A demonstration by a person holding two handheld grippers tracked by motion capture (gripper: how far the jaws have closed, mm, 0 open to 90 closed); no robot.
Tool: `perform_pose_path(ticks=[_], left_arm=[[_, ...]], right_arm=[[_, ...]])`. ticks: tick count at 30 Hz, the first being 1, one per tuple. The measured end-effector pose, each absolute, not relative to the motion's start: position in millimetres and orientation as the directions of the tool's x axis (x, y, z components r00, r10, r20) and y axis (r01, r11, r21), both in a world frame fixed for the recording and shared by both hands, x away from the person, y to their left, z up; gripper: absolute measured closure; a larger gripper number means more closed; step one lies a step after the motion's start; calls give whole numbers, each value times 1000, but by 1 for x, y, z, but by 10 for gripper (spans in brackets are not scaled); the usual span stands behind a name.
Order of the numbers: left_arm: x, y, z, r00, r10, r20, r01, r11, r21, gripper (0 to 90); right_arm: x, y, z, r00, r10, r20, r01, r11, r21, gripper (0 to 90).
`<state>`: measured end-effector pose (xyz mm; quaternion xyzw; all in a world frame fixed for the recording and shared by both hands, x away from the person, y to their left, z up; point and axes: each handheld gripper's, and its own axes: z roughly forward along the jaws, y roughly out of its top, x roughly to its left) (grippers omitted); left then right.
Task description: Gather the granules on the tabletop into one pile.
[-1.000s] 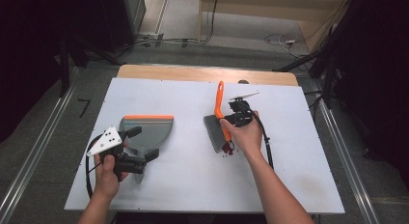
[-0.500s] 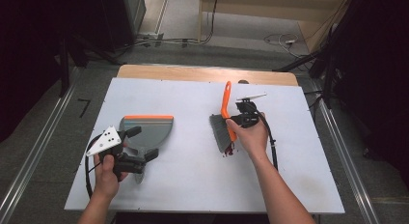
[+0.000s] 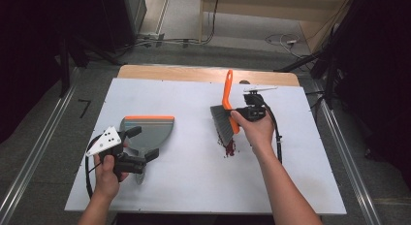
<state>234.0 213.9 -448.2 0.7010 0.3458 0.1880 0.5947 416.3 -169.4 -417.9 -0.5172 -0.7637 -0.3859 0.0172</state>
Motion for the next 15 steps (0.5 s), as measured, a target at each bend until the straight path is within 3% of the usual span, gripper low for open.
perform_pose_path(ticks=[8,12,15], left_arm=[[234,215,-448,688,709,-150,259,-47,965,0],[235,215,-449,688,710,-148,262,-53,963,0],[235,216,-449,687,712,-148,264,-54,963,0]], right_arm=[[443,-155,-395,-657,748,96,605,447,659,688],[456,-138,-404,-779,592,-206,348,682,643,688],[465,-125,-413,-814,486,-317,232,773,590,688]])
